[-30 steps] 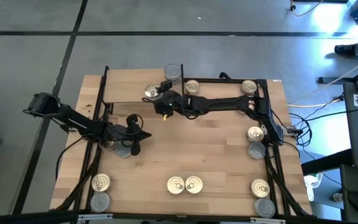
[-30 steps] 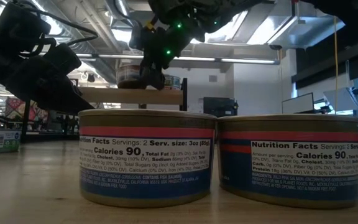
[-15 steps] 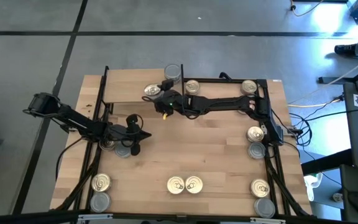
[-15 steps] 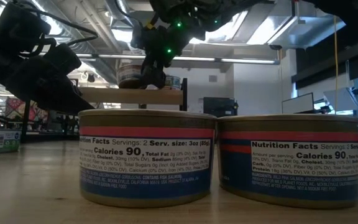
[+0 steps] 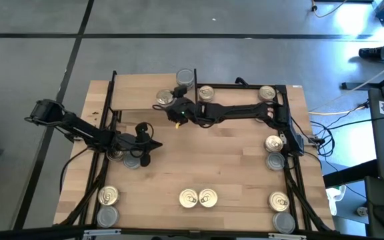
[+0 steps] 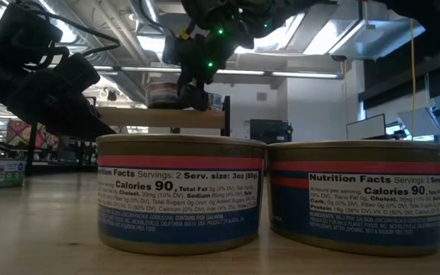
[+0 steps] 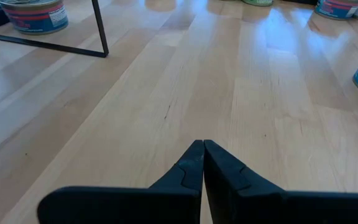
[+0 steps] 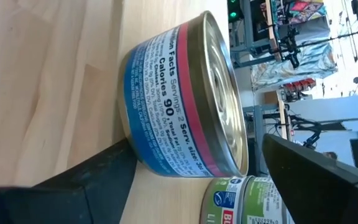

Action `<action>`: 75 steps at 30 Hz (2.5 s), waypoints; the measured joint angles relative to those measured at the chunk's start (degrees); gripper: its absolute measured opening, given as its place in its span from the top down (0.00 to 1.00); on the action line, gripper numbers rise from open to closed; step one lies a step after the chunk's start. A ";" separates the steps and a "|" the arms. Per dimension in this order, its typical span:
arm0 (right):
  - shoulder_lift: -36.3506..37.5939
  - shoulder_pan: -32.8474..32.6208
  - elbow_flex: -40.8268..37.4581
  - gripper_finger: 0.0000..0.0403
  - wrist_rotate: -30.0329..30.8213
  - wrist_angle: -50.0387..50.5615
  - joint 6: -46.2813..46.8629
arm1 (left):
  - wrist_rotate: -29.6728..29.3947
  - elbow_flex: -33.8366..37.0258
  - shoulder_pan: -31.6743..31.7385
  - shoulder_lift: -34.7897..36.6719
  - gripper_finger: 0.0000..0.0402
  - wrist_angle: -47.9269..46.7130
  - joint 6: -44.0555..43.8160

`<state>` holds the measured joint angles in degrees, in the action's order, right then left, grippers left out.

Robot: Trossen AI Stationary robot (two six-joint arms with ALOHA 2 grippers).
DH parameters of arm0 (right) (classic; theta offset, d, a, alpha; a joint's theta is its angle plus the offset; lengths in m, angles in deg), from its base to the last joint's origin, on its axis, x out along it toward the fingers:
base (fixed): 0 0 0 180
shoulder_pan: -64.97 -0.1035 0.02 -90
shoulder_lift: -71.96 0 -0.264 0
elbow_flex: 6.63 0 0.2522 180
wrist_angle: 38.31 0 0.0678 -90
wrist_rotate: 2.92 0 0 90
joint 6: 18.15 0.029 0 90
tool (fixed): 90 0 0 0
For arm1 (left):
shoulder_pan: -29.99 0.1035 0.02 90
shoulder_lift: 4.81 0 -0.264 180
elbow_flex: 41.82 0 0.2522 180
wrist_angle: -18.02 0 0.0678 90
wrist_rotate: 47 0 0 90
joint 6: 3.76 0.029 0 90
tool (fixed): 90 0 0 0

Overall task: Stack canned seafood by type on shelf
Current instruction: Put the blue tuna can on the shelf

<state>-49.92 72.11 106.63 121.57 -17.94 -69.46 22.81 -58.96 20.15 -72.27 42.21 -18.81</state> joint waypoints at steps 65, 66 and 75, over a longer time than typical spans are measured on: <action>39.23 -12.11 -56.76 0.16 -1.07 11.32 55.34 | -10.14 -53.11 22.93 -13.71 0.99 -61.06 4.44; 39.23 -12.11 -56.76 0.16 -1.07 10.85 55.32 | -10.53 -53.11 23.42 -13.67 1.00 -61.59 4.33; 39.23 -12.11 -56.76 0.16 -2.58 10.68 55.31 | -17.52 -53.11 27.61 -13.58 0.99 -67.15 1.50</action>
<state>-10.69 60.00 49.87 119.00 -7.27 -14.14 5.29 -112.07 47.76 -85.85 -24.94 -17.30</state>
